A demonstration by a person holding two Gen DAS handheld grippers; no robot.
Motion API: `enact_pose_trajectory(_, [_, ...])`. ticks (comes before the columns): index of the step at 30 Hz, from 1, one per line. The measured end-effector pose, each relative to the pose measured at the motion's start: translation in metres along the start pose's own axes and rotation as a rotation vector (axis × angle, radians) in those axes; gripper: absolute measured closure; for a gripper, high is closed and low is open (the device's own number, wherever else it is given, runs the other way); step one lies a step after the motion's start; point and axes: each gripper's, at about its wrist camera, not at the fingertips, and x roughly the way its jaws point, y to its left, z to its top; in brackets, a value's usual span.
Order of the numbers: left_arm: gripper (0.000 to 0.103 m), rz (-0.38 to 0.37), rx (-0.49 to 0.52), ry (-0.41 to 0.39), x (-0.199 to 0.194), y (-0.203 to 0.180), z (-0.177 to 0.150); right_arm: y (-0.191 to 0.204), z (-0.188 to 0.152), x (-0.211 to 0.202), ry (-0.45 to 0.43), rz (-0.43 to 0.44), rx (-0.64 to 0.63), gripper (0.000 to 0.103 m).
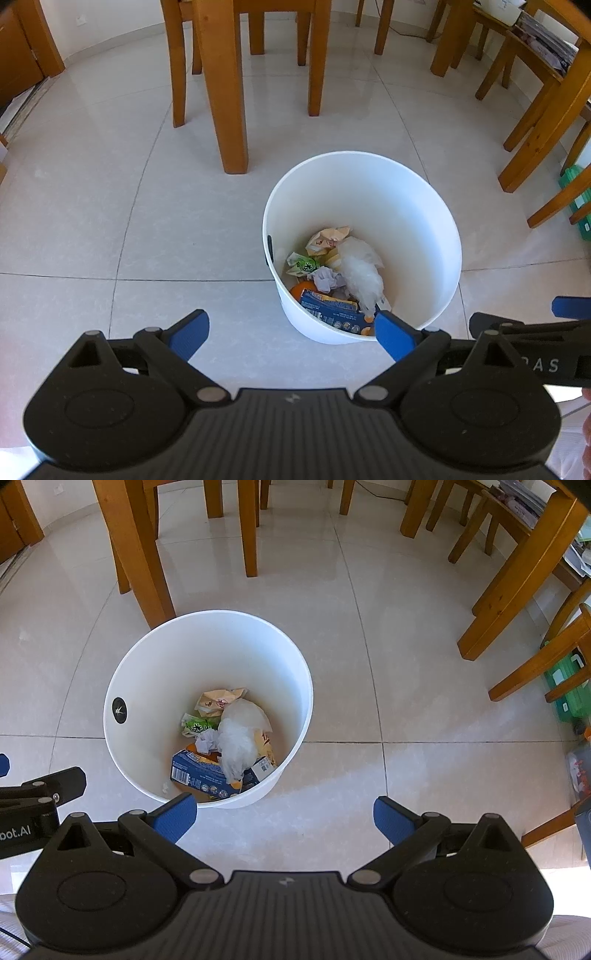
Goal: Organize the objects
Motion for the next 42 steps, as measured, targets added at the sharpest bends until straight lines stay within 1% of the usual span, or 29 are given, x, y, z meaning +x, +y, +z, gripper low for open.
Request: enact_pose_trajectory(42, [0.007,-0.010,-0.001,0.001,-0.0002,-0.0026,0.0003,0.0046,0.0013,0.0051,0.016,-0.005,-0.025,0.000])
